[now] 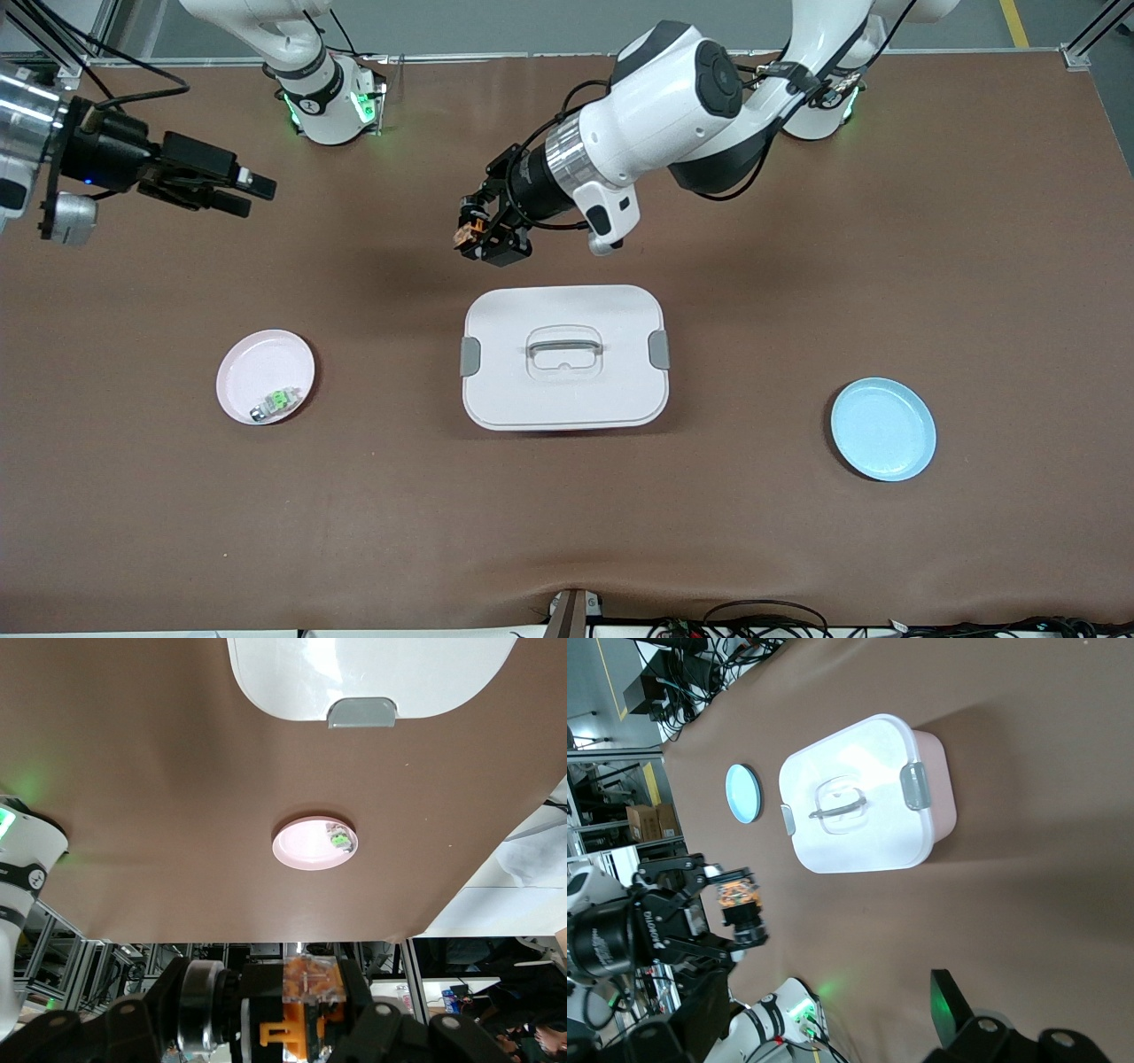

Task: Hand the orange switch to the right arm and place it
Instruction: 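Hold the switch with the left gripper while the right gripper approaches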

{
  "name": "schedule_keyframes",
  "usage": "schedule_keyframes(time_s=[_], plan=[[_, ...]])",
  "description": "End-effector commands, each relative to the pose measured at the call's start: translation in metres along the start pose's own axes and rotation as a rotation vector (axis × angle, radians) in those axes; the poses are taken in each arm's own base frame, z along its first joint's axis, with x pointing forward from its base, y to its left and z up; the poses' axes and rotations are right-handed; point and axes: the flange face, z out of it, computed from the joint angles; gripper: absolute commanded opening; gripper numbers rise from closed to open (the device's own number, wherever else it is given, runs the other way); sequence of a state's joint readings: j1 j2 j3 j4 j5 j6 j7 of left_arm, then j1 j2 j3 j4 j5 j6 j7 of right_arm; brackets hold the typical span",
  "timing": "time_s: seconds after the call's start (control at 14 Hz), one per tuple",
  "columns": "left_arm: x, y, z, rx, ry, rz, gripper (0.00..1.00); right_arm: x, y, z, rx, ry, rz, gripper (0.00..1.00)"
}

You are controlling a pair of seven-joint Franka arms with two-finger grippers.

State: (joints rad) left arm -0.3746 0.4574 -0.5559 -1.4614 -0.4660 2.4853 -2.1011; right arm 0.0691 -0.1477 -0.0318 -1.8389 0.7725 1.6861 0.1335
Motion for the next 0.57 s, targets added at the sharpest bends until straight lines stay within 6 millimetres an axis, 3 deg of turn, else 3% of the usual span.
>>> schedule_keyframes(time_s=[0.0, 0.14, 0.29, 0.5], plan=[[-0.006, 0.002, 0.004, -0.042, -0.009, -0.005, 0.44, -0.019, -0.030, 0.029, 0.022, 0.010, 0.013, 1.00], [-0.004, 0.002, 0.008, -0.037, -0.006, -0.007, 0.44, -0.026, -0.050, 0.057, 0.006, 0.024, -0.025, 1.00], [-0.005, 0.002, 0.007, -0.038, -0.006, -0.004, 0.44, -0.030, -0.061, 0.073, 0.000, 0.030, -0.049, 1.00], [-0.006, 0.001, 0.006, -0.044, 0.001, 0.011, 0.44, -0.035, -0.066, 0.098, -0.013, 0.045, -0.064, 1.00]])
